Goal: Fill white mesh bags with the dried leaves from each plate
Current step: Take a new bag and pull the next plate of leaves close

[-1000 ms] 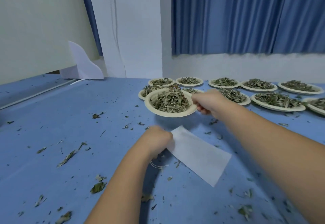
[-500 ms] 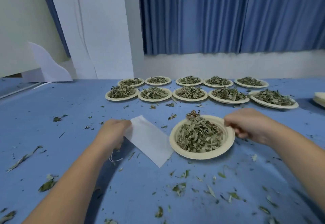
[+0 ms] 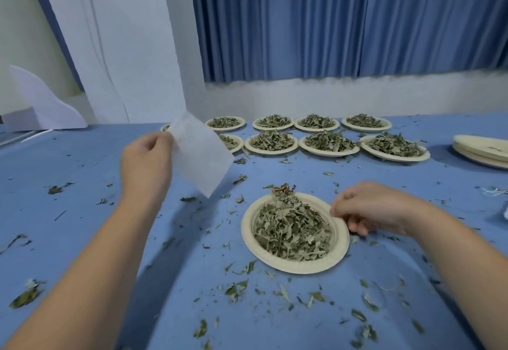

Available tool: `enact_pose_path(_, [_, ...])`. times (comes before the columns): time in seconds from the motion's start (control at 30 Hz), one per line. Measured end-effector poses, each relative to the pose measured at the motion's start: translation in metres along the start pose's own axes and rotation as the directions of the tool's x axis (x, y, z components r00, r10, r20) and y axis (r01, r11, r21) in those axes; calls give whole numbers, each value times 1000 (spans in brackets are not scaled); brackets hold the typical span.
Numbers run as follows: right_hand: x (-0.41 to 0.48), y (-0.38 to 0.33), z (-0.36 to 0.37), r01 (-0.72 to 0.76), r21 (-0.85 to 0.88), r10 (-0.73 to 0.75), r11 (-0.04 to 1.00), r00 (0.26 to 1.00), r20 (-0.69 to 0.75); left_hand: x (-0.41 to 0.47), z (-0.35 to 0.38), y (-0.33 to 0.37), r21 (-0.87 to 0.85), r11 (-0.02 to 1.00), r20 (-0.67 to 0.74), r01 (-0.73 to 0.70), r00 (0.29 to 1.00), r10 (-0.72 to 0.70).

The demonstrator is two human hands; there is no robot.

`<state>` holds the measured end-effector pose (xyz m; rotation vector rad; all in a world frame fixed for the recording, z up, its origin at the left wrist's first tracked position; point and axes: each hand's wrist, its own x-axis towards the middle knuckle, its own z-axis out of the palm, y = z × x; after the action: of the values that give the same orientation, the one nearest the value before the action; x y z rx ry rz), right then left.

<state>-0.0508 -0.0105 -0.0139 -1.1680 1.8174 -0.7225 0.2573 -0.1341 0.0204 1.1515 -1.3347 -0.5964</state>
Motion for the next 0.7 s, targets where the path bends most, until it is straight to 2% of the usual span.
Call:
enact_pose_path(0.07, [-2, -2, 0, 0, -86, -6, 996, 997, -73, -5, 19, 4, 81, 987, 11, -141, 990, 140])
enact_pose_path(0.17, [-4, -5, 2, 32, -192, -83, 981, 961, -263, -17, 46, -2, 210, 930, 72, -302, 953, 293])
enact_pose_path(0.27, [-5, -12, 6, 130, -177, -190, 976, 904, -384, -28, 62, -20, 310, 879, 182, -363, 930, 320])
enact_pose_path(0.37, [-7, -37, 19, 291, -162, -331, 943, 872, -361, -32, 67, -28, 315, 888, 268, -334, 929, 254])
enact_pose_path(0.5, [2, -80, 45, 446, -287, -520, 848, 804, -287, -35, 65, -24, 195, 957, 322, -214, 936, 143])
enact_pose_path(0.57, [14, -98, 55, 440, -374, -549, 816, 792, -266, -36, 63, -22, 177, 962, 339, -208, 931, 138])
enact_pose_path(0.7, [36, -112, 69, 351, -387, -452, 853, 867, -210, -37, 61, -21, 150, 965, 352, -217, 923, 153])
